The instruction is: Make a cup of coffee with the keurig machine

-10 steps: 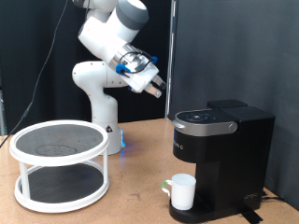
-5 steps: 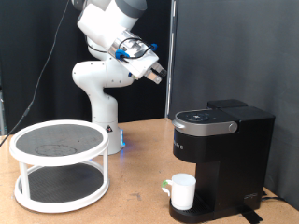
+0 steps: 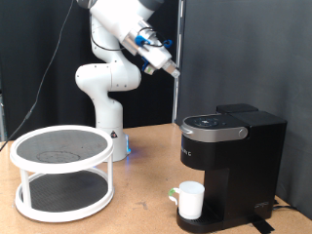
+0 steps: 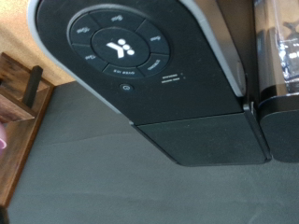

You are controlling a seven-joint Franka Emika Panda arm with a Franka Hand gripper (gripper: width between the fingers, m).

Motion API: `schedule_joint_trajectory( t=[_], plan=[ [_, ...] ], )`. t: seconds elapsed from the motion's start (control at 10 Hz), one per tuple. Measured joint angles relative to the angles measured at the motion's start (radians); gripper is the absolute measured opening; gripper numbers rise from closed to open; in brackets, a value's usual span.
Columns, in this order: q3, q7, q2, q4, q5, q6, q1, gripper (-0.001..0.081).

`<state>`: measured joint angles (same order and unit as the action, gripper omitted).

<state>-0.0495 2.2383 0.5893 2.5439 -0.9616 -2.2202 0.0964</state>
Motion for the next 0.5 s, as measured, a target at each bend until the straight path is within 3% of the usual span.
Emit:
schedule_joint_trajectory(
  t=[0.5],
  plan=[
    [-0.027,0.029,-0.164,-0.223,0.187,0.147,0.000,0.0806]
  ],
)
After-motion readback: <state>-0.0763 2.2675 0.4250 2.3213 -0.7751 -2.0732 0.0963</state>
